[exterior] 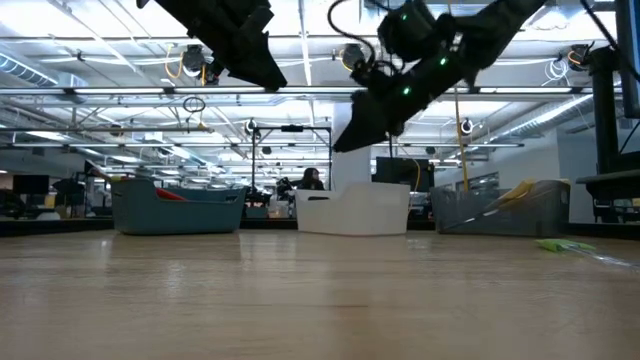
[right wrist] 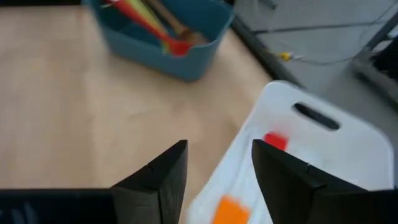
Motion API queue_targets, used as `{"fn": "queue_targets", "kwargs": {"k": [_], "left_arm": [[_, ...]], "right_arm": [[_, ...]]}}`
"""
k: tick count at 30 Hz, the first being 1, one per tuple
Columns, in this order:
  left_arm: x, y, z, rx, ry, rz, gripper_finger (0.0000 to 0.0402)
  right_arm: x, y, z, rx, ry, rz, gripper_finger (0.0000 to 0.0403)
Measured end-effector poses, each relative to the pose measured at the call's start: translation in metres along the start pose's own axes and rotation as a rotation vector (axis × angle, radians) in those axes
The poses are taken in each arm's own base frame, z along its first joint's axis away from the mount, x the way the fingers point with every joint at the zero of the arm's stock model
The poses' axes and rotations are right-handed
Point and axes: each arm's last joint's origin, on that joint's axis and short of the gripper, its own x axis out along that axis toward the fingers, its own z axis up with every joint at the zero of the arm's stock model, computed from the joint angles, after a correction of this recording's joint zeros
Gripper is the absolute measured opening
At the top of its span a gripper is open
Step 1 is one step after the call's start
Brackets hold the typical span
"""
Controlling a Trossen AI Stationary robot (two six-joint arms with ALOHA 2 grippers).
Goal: Pick & Place Kitchen Items
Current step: Put the green spatula into the white bin
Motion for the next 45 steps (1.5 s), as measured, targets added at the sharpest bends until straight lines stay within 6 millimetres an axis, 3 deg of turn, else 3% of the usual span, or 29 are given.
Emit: {"fn": "queue_targets", "kwargs": {"k": [9,18,29,38,45], "left_arm": [[0.000,0.000,0.000,-0.004,0.000,0.000,0.0122],[0.000,-0.001,0.000,-0.003,0.003,-0.032,0.0122],[0.000,-0.001,0.000,-0.008,0.003,-0.033,0.0122],[0.000,-0.001,0.000,-0.012,0.004,-0.033,0.0122],[0.000,-0.001,0.000,-0.030,0.002,-0.033,0.0122]], "right_arm": [[-0.045,0.044,-0.005,-0.031,0.179,0.139,0.0186],[-0.074,0.079,-0.030,-0.349,0.400,0.331,0.0199],[-0.104,0.083,-0.065,-0.665,0.755,0.467,0.0214],[-0.116,0.096,-0.088,-0.859,0.767,0.707,0.0209],[-0.116,0.101,-0.103,-1.029,0.676,0.762,0.0211]]}}
